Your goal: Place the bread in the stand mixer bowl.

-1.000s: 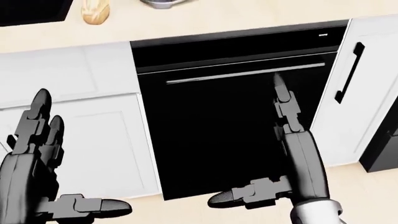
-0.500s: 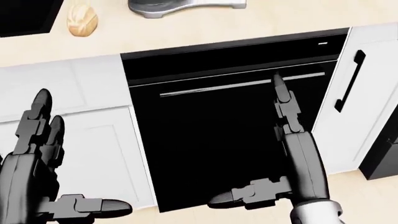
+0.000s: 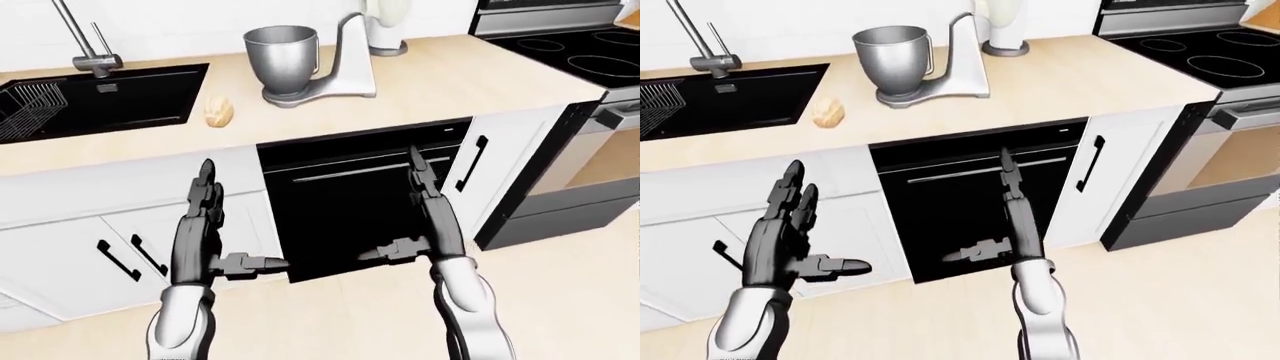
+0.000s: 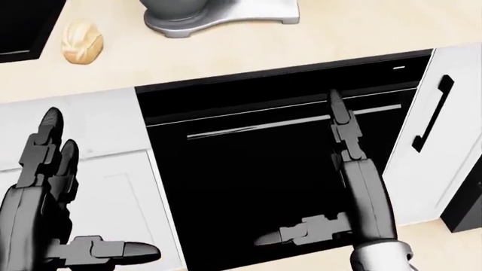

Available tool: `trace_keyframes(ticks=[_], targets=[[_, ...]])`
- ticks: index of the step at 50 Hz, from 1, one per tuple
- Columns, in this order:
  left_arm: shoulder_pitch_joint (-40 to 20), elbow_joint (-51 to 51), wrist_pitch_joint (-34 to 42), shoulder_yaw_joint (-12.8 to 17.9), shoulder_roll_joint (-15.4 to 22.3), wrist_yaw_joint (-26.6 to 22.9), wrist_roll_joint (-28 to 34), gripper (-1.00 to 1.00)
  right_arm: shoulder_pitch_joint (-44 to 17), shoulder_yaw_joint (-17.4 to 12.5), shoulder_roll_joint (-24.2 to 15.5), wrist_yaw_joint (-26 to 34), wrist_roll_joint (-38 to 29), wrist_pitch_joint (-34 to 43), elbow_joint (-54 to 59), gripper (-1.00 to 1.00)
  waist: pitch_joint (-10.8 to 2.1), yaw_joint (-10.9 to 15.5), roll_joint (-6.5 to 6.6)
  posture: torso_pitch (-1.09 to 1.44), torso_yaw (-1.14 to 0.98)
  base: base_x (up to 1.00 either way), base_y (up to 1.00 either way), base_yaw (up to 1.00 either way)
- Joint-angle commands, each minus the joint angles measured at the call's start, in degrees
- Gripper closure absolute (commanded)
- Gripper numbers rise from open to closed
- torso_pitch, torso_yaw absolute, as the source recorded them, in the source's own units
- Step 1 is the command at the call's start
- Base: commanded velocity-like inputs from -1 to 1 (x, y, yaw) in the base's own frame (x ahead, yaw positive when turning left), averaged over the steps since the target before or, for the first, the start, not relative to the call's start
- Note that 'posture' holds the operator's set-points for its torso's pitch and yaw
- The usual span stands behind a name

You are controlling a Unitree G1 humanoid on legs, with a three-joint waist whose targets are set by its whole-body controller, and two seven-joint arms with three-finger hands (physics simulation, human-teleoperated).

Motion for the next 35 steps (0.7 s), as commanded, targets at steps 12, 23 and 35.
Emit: trace_keyframes(ticks=[12, 23, 35], targets=[[-1.25, -2.69, -1.59, -0.89, -0.09, -0.08, -0.11, -1.00, -1.27, -1.09, -0.36, -0.27, -0.20, -1.14, -3.70, -1.00, -1.21, -0.44, -6.01, 0.00, 0.00, 0.19, 0.00, 0.00], [-1.40, -2.52, -1.62, -0.81, -0.03, -0.11, -0.14, -1.00, -1.32, -1.05, -0.36, -0.20, -0.27, -0.93, -3.93, -1.00, -1.82, -1.20, 2.98, 0.00, 0.00, 0.19, 0.00, 0.00], [-1.40, -2.33, -1.79, -0.87, -0.05, -0.06, -0.08, -1.00, -1.24, -1.33, -0.47, -0.72, -0.94, -0.48, -3.95, -1.00, -1.41, 0.38, -6.12, 0.00, 0.00, 0.15, 0.00, 0.00]])
